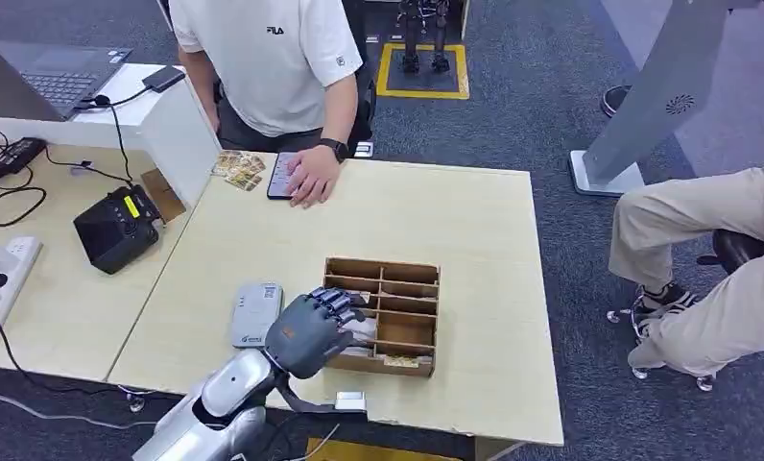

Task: Pass the card to the sensor for recognition and then transmit it.

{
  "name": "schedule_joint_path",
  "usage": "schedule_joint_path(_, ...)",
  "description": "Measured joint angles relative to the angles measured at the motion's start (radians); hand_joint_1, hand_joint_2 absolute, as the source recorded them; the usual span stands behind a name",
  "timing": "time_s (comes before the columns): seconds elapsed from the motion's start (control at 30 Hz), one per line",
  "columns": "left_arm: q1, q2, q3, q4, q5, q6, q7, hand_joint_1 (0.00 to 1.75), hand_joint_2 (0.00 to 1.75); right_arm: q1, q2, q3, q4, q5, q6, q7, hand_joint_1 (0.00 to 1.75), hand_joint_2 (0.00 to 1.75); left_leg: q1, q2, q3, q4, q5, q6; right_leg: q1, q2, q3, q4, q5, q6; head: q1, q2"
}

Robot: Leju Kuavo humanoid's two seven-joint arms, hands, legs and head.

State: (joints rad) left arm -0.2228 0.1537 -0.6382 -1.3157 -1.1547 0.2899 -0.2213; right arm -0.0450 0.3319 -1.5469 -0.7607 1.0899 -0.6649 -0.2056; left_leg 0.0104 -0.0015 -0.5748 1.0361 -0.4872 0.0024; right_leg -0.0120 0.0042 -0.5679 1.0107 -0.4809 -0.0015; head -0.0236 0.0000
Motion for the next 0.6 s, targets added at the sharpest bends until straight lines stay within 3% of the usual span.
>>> schedule_joint_path(0.6,-0.040,0.010,0.000,0.055,0.015,-0.036,-0.003,1.75,1.75,0.000,0.000,0.000,-0.006,-0.005,0.000,0.000,0.00,1.75,0.000,0.000,0.003,0.000,0.000,0.000,0.000,0.000,0.003,0.000,0.000,0.000,0.000,0.000)
